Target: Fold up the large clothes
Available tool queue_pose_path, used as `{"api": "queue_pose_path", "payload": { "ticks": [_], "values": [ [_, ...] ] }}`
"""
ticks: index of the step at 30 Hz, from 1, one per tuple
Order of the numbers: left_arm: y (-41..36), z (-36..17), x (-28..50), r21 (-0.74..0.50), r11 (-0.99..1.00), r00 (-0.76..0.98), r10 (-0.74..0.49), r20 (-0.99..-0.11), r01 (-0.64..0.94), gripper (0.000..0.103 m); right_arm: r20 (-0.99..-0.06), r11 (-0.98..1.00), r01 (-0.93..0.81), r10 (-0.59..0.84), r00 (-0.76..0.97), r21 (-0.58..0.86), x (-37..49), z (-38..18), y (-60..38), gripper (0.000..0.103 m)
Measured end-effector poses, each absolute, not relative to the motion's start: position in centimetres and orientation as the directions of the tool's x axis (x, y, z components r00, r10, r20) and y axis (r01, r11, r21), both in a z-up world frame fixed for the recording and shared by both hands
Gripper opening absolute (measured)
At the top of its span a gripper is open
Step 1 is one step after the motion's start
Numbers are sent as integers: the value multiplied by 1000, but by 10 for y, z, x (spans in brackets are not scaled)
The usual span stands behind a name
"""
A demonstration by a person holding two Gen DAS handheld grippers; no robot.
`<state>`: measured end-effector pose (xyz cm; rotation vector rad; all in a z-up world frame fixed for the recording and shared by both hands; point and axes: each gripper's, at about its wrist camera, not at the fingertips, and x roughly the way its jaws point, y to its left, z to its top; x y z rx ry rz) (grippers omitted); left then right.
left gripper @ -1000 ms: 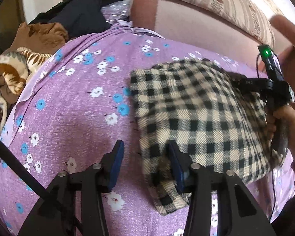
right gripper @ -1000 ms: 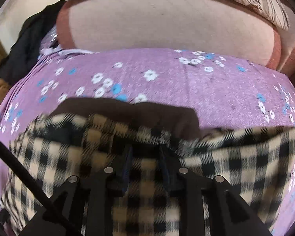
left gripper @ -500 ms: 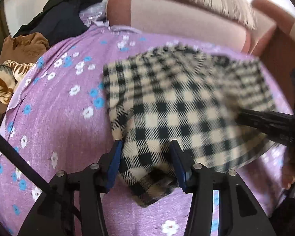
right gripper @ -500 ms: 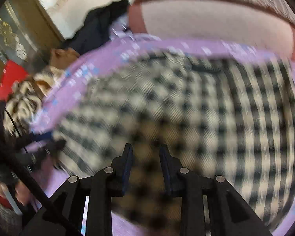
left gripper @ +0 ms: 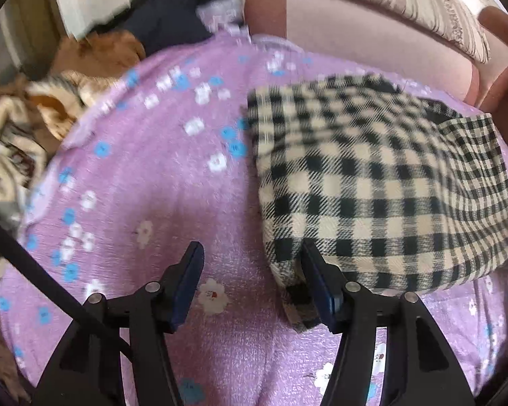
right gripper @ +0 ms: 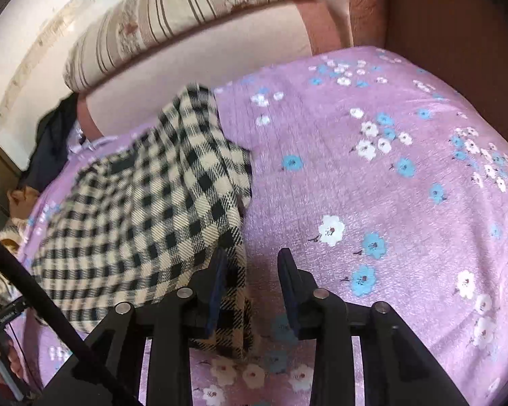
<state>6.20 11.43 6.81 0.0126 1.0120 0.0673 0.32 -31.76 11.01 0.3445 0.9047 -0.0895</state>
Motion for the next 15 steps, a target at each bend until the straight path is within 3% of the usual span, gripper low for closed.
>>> {"api": "queue_pose_path", "payload": {
  "ticks": [3,7,11,15],
  "values": [
    [97,89,40,67,996,613,92,-784,-64,60,-747,962,147,78,660,231,-6,128,-302,35],
    [78,106,14,63,992,674,118,-730,-105,78,-722,982,54,94,685,179,-12,137,-262,45],
    [57,116,-15,50,987,703,146,-696,-155,88,-752,987,-11,130,646,160,-21,122,-229,45],
    [42,109,-22,36,990,696,121,-708,-135,90,-780,992,-56,125,614,114,-33,109,-205,45]
  ]
}}
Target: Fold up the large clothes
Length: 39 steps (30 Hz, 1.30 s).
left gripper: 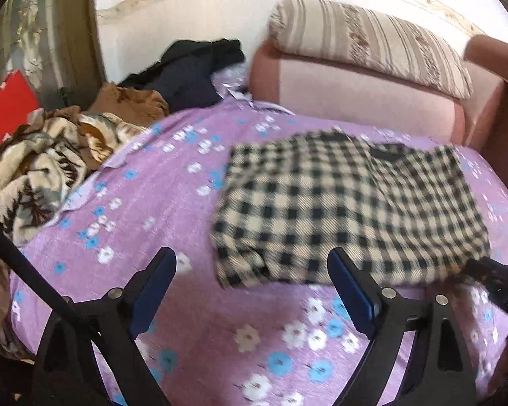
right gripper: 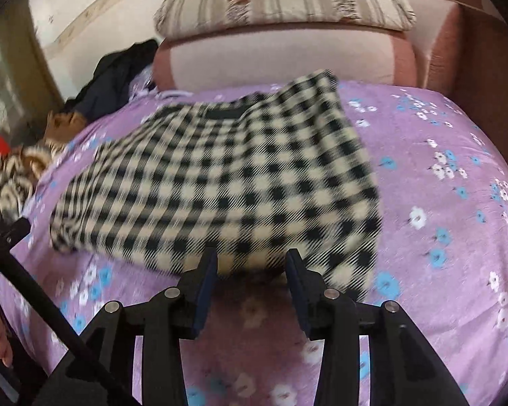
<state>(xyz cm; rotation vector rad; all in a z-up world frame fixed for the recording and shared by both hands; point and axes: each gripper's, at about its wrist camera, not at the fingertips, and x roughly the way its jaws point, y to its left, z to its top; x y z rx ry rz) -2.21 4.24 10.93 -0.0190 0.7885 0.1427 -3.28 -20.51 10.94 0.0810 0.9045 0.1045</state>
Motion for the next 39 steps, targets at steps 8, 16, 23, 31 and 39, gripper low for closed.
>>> {"api": "queue_pose_path", "payload": {
  "ticks": [8,16,23,31,39],
  "values": [
    [32,61,-10,38,995,572,86,-816,-95,90,-813,997,-64,71,577,42,-53,85,-182,51],
    [35,34,-2,47,995,503,85,-860,-88,90,-820,994,-106,36,572,-30,-45,71,-170,51],
    [38,25,3,37,995,479,77,-874,-93,91,-829,994,-103,23,558,-42,-41,61,-171,55],
    [36,22,4,53,994,487,92,-869,-92,98,-828,995,-97,21,561,-40,-36,57,-171,62],
    [39,19,7,50,993,487,94,-868,-102,103,-824,994,-97,17,567,-46,-35,55,-170,65]
  ]
}}
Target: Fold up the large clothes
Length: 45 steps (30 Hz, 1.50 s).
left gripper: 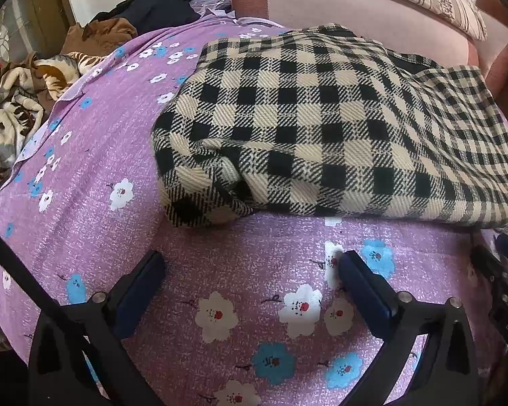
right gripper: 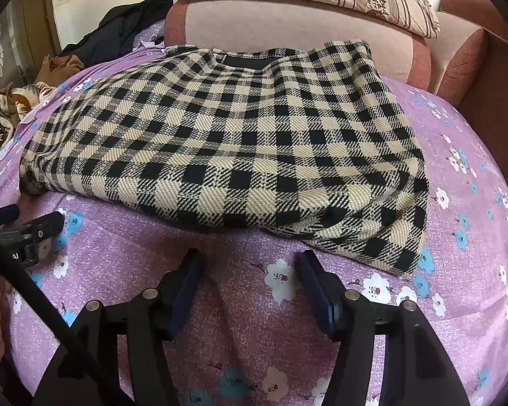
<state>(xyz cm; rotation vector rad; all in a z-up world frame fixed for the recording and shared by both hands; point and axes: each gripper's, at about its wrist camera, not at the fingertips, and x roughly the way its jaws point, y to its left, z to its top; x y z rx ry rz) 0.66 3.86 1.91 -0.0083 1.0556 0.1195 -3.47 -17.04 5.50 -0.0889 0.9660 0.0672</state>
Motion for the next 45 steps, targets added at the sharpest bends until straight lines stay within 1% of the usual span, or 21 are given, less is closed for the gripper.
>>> {"api": "queue_pose_path", "payload": {
  "ticks": [6,10,12,13,14,16,19,21,24,25,26,27,28,29,30,31,32,36,38,42,45],
  "values": [
    [38,18,5,50,993,506,99,-857,-109,103,-819,994,-94,13,574,-50,-34,53,-171,68],
    [39,19,6,43,995,508,82,-857,-89,103,-811,994,-94,9,585,-57,-35,51,-171,73],
    [46,25,7,-5,997,502,36,-864,-80,98,-810,994,-92,12,586,-52,-34,51,-172,73],
    [51,28,6,-35,996,508,12,-861,-82,87,-810,994,-94,15,586,-50,-34,51,-172,73],
    [59,34,6,-69,994,515,-14,-857,-89,79,-810,994,-93,16,586,-48,-34,51,-172,73],
    [80,49,7,-117,988,545,-40,-837,-106,78,-810,995,-92,17,587,-46,-34,51,-173,73],
    [112,64,10,-110,986,588,-15,-809,-125,78,-810,995,-91,16,586,-46,-35,51,-172,74],
    [126,63,14,-119,988,576,-43,-816,-94,78,-810,995,-90,16,587,-46,-34,51,-173,74],
    [123,51,18,-170,985,537,-137,-833,-12,78,-810,995,-91,17,587,-45,-34,51,-173,74],
    [118,48,19,-179,984,524,-159,-836,14,77,-809,995,-91,16,587,-46,-34,51,-173,74],
    [109,43,23,-176,983,513,-176,-840,49,73,-809,995,-93,17,587,-46,-34,51,-173,74],
    [101,39,27,-155,985,507,-172,-845,76,68,-809,994,-94,18,588,-47,-34,51,-174,74],
    [93,36,30,-133,987,503,-160,-849,89,44,-808,995,-91,15,589,-48,-34,51,-173,74],
    [86,32,36,-88,992,499,-122,-858,92,16,-807,995,-91,14,591,-49,-34,51,-174,75],
    [85,32,38,-51,995,504,-86,-859,83,13,-806,995,-90,14,592,-49,-35,51,-174,75],
    [86,34,42,-49,996,500,-83,-862,80,9,-805,995,-89,15,593,-47,-35,51,-175,75],
    [88,38,44,-35,997,502,-66,-863,70,8,-804,995,-89,18,594,-43,-35,51,-176,75],
    [93,71,48,107,991,570,42,-820,82,8,-804,995,-89,28,594,-32,-37,50,-178,75],
    [90,77,49,175,980,583,87,-808,96,8,-805,995,-90,28,593,-32,-38,50,-178,75],
    [79,60,45,265,957,555,159,-816,115,8,-808,996,-91,32,588,-26,-42,55,-181,75],
    [81,51,37,334,936,541,226,-810,110,11,-796,997,-80,63,602,18,-52,67,-189,75]
  ]
}}
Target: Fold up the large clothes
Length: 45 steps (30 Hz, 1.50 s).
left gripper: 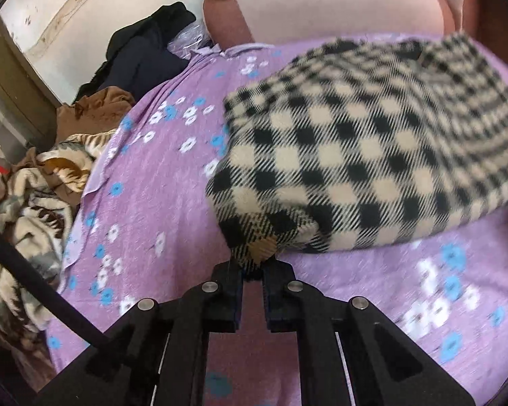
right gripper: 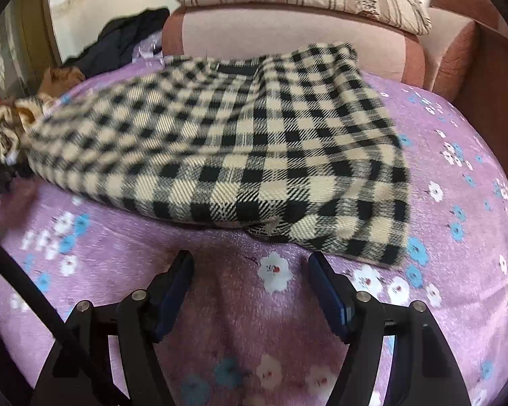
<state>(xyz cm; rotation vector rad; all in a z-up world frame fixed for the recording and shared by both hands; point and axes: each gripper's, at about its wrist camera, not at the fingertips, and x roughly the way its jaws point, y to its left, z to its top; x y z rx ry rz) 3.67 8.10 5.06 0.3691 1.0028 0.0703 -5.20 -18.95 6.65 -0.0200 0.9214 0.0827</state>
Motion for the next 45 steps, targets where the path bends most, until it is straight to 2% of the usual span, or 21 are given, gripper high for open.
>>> {"api": "queue_pose_path", "payload": {
  "ticks": [5,9,12,14,15,16,17,20,24,28,30,32,35,37,39,42,45],
  "values": [
    [119,62,30,371,929,534,315,-785,-2,11,-707,995,-83,92,701,47,-65,107,-199,75],
    [165,82,35,185,972,551,234,-801,-144,11,-668,995,-105,77,740,-1,-42,133,-193,74],
    [161,97,40,64,990,627,127,-769,-122,11,-683,983,-181,149,715,26,-6,143,-171,56],
    [144,102,48,-17,998,662,22,-749,-52,21,-709,964,-261,223,668,57,26,142,-143,30],
    [135,102,52,-64,998,666,-39,-745,-13,24,-721,956,-285,245,648,68,37,139,-132,27],
    [127,100,57,-95,995,663,-81,-744,14,29,-734,947,-309,269,624,84,50,136,-121,26],
    [120,97,62,-107,994,654,-102,-749,32,29,-749,936,-335,298,592,108,67,130,-106,26],
    [104,79,79,-48,999,607,-54,-792,27,29,-795,917,-360,344,500,171,113,107,-77,26],
    [102,55,93,53,999,552,38,-833,12,33,-853,953,-277,241,463,119,169,68,-64,26],
    [103,51,91,91,996,558,73,-826,5,43,-860,980,-189,144,489,57,207,62,-76,24],
    [104,50,92,76,997,552,67,-831,-6,44,-846,987,-157,109,522,30,208,73,-82,24],
    [106,50,93,71,997,550,64,-832,-9,44,-825,985,-163,139,547,57,196,84,-91,29],
    [102,50,91,103,995,559,89,-825,-6,45,-823,974,-193,206,530,120,172,91,-114,34],
    [99,50,90,131,991,566,106,-817,2,45,-836,980,-175,171,521,91,158,85,-136,36],
    [97,50,89,152,988,572,121,-811,7,47,-852,994,-102,88,516,40,149,75,-175,36],
    [97,51,89,159,987,572,130,-810,0,50,-846,996,60,30,533,73,139,71,-240,35],
    [97,52,89,151,989,571,125,-812,-1,50,-833,971,191,14,553,143,126,80,-296,27]
  ]
}}
